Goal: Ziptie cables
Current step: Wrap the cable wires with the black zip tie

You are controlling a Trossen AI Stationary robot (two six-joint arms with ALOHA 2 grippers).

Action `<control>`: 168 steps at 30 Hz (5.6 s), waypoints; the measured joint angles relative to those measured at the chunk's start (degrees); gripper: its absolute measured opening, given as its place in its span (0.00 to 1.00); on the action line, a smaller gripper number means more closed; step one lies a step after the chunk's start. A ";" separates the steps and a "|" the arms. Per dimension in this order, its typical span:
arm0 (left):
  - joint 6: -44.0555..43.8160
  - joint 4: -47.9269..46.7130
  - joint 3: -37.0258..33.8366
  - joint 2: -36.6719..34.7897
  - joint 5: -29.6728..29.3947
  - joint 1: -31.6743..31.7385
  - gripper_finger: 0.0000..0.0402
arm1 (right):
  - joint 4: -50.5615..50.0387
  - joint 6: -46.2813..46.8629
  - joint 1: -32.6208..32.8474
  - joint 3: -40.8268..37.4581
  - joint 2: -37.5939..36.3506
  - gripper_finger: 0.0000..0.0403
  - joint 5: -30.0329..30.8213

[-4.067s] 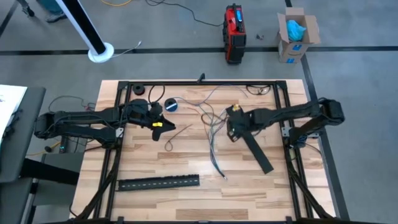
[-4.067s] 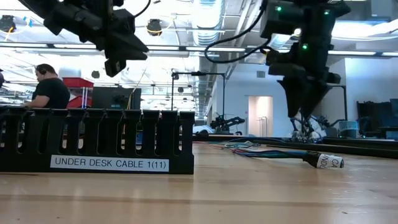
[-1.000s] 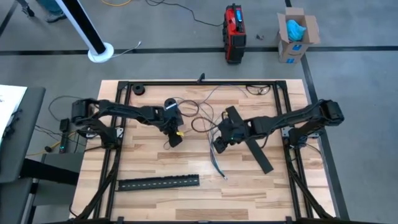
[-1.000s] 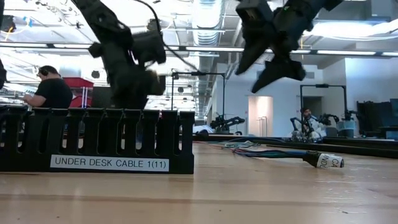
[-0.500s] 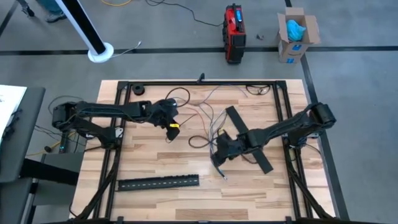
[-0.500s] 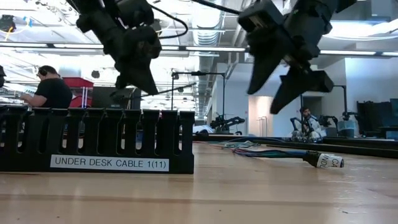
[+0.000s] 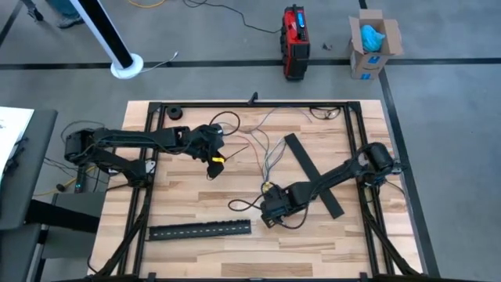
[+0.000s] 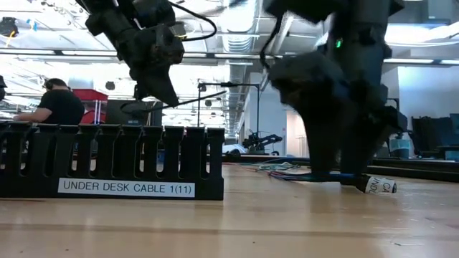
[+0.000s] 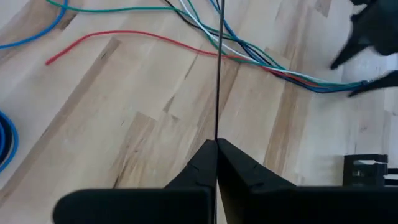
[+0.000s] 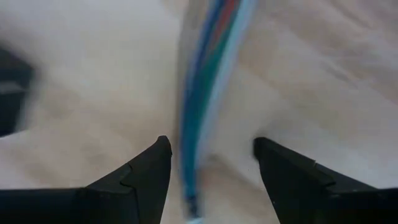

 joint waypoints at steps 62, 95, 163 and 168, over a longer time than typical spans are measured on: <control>6.09 45.03 -9.14 -31.75 -21.59 3.10 0.00 | 77.77 -29.82 -22.88 14.91 -1.01 0.00 38.82; -18.59 92.12 -39.84 -24.39 -23.59 7.61 0.00 | 68.29 -32.66 -22.01 14.91 -0.77 0.00 40.72; -20.52 113.12 -33.11 -5.99 -23.08 9.64 0.00 | 81.37 -33.36 -22.14 14.93 8.46 0.54 26.09; -19.48 113.01 -33.11 -5.99 -22.32 9.68 0.00 | 80.84 -36.27 -21.96 14.93 8.46 0.51 26.38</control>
